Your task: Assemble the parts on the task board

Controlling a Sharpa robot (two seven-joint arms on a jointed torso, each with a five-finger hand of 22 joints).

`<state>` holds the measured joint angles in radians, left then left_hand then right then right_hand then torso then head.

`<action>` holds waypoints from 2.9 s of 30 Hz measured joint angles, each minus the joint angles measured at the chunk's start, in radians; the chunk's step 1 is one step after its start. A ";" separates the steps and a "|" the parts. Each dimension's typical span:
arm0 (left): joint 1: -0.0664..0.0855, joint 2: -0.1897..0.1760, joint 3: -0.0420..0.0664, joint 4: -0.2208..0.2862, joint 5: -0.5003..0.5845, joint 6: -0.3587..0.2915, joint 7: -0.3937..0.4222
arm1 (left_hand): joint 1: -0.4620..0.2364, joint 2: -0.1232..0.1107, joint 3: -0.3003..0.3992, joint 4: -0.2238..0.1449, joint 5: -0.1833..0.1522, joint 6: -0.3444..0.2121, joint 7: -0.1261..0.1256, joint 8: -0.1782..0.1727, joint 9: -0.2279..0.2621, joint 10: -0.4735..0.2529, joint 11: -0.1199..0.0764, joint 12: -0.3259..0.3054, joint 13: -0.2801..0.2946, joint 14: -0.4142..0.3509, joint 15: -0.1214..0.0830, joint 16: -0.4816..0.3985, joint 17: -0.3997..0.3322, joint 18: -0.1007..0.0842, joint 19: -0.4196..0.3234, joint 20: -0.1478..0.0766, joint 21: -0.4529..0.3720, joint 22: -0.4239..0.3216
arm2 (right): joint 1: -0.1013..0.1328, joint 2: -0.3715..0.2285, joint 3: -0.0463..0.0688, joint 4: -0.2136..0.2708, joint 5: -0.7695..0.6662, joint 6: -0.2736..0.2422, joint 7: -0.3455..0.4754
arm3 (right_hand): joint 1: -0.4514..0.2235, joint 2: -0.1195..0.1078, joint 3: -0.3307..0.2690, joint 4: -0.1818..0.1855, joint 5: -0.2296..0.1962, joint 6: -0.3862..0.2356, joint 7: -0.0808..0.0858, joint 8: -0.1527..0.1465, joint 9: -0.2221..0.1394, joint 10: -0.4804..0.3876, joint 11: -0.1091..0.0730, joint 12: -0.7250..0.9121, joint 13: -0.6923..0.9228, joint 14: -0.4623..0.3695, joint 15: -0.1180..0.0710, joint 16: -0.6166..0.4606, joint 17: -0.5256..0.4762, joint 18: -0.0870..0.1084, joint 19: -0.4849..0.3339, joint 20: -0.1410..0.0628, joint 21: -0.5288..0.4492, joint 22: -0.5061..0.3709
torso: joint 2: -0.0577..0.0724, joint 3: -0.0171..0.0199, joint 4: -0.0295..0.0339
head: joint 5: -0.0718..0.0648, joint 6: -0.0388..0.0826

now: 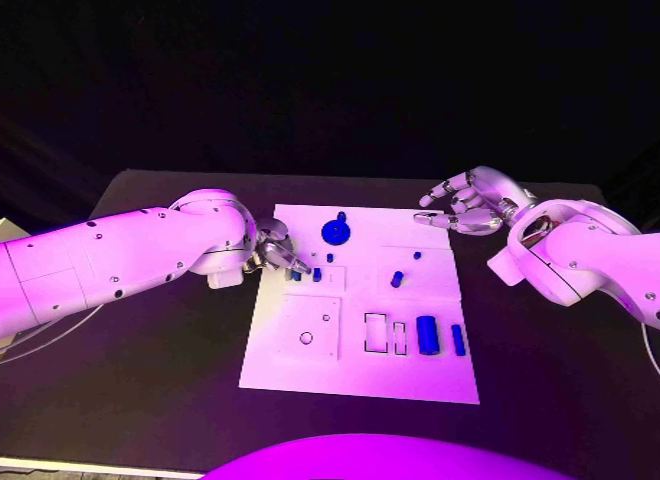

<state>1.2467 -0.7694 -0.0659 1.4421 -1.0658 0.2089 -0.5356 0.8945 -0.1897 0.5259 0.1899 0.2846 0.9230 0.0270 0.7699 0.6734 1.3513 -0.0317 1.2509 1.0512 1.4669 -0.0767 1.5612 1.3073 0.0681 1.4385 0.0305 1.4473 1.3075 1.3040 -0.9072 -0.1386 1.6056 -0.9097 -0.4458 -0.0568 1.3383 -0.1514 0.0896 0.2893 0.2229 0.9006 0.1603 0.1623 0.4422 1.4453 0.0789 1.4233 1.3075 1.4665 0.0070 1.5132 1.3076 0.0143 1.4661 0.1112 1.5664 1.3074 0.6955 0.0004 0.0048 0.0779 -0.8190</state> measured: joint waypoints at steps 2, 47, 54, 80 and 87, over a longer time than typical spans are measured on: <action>0.000 0.000 0.000 0.001 0.000 0.000 -0.001 | 0.000 0.000 -0.002 0.002 0.000 0.000 0.000 0.000 -0.001 0.000 0.000 0.000 0.001 0.000 0.000 0.000 0.000 0.000 0.000 0.000 0.000 0.000 | 0.000 0.000 0.000 0.000 0.000 0.000 0.000 | 0.000 0.000 0.000 0.000 0.000 0.000 0.000 0.000 0.000 0.000 0.000 0.000 0.000 0.000 0.000 0.000 0.000 0.000 0.000 0.000 0.000 0.000 | 0.000 0.0000 0.0000 | 0.000 0.000; -0.009 -0.027 0.018 0.018 0.037 -0.030 0.007 | 0.049 0.009 -0.125 0.100 -0.034 -0.004 0.011 -0.009 -0.012 -0.011 0.003 -0.016 -0.019 -0.004 -0.004 0.000 0.000 0.000 0.000 0.000 -0.009 0.000 | 0.000 0.001 0.000 -0.003 0.000 0.000 -0.001 | -0.003 0.003 0.000 0.000 0.000 0.000 0.000 0.000 0.000 0.000 0.000 0.000 0.000 0.000 0.000 0.000 0.000 0.000 0.000 0.000 0.000 0.000 | 0.000 -0.0005 -0.0005 | -0.009 0.001; -0.007 -0.052 0.046 0.041 0.047 -0.058 0.017 | 0.089 0.026 -0.143 0.098 -0.029 -0.058 0.028 -0.027 -0.018 -0.099 0.017 -0.101 -0.137 -0.001 0.001 -0.032 0.000 0.000 -0.052 0.007 -0.059 -0.042 | 0.000 0.000 0.000 -0.004 0.000 0.000 -0.001 | -0.004 0.004 0.000 0.000 0.000 0.000 0.000 0.003 0.000 0.000 0.000 0.000 0.000 0.000 0.000 0.000 0.000 0.000 0.000 0.000 0.000 0.000 | 0.000 -0.0006 0.0004 | -0.010 0.000; -0.017 -0.006 0.005 0.038 -0.011 -0.397 0.491 | 0.545 -0.041 -0.066 -0.006 -0.017 -0.417 0.134 -0.129 -0.205 -0.662 0.160 -0.519 -0.651 -0.336 0.125 -0.527 -0.491 0.104 -0.407 0.111 -0.597 -0.654 | -0.002 -0.003 0.000 -0.013 0.000 -0.004 0.003 | 0.003 0.011 0.000 0.000 0.000 -0.004 -0.004 0.004 -0.002 -0.045 -0.005 -0.063 0.000 0.000 0.000 -0.023 0.000 0.000 0.000 0.000 -0.066 0.000 | -0.001 -0.0005 0.0021 | -0.017 0.014; -0.022 0.030 -0.007 -0.002 -0.161 -0.417 0.516 | 0.517 -0.070 -0.086 0.006 -0.035 -0.396 0.136 -0.122 -0.238 -0.658 0.156 -0.525 -0.682 -0.336 0.125 -0.510 -0.498 0.103 -0.407 0.111 -0.597 -0.650 | -0.004 0.000 0.000 -0.015 0.000 -0.010 0.006 | 0.006 0.014 0.000 0.000 0.000 -0.004 -0.004 0.004 -0.003 -0.084 -0.006 -0.119 0.001 0.000 0.000 -0.060 0.000 0.000 0.000 0.000 -0.139 0.000 | -0.001 -0.0012 0.0012 | -0.014 0.017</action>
<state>1.2244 -0.7393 -0.0727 1.4398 -1.2267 -0.2080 -0.0199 1.4116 -0.2597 0.4399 0.1958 0.2493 0.5268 0.1626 0.6478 0.4353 0.6937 0.1248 0.7261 0.3695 1.1306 0.0486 1.0509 0.8091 0.1715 1.0314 0.1412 0.8502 0.6574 1.3003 -0.9076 -0.1386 1.5902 -0.9098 -0.4553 -0.0507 1.3442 -0.1374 0.0897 0.2893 0.2228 0.8968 0.1565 0.1663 0.4395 1.3611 0.0734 1.3046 1.3081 1.4663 0.0070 1.4530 1.3076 0.0143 1.4661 0.1112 1.4270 1.3074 0.6942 -0.0008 0.0059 0.0642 -0.8023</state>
